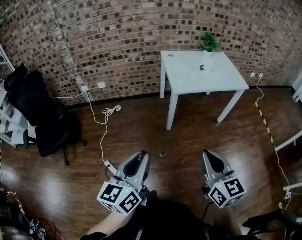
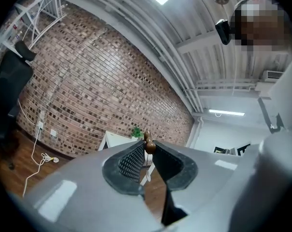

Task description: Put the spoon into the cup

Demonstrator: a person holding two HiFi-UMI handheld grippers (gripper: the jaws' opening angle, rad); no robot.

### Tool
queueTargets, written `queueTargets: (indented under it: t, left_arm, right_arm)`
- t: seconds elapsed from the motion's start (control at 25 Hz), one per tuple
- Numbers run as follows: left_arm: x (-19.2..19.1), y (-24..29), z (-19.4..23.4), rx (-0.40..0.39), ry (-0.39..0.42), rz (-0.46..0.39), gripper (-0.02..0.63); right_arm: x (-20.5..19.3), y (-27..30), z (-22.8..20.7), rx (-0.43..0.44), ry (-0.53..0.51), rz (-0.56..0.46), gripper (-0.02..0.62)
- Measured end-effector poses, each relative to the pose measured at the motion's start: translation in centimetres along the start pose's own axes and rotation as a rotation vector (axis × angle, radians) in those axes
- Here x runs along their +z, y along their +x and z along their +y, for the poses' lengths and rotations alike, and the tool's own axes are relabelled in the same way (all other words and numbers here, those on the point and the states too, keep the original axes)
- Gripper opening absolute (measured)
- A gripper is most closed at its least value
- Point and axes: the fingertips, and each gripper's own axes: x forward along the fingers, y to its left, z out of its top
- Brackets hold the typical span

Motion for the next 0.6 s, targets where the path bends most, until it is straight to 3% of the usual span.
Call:
queueTargets:
  t: [0.36,0.6]
  left_arm:
    - [0.7,5.9,3.0,-0.109,-0.053,0.034,0.043]
    - [1.1,10.6,2.7,-0.129,-0.047,0.036,0.043]
  right_arm:
    - [1.0,3.7,-2.8,-0.112,0.015,0.002,0.006]
    - [1.2,4.7,-7.0,-0.155,0.035,0.011,0.006]
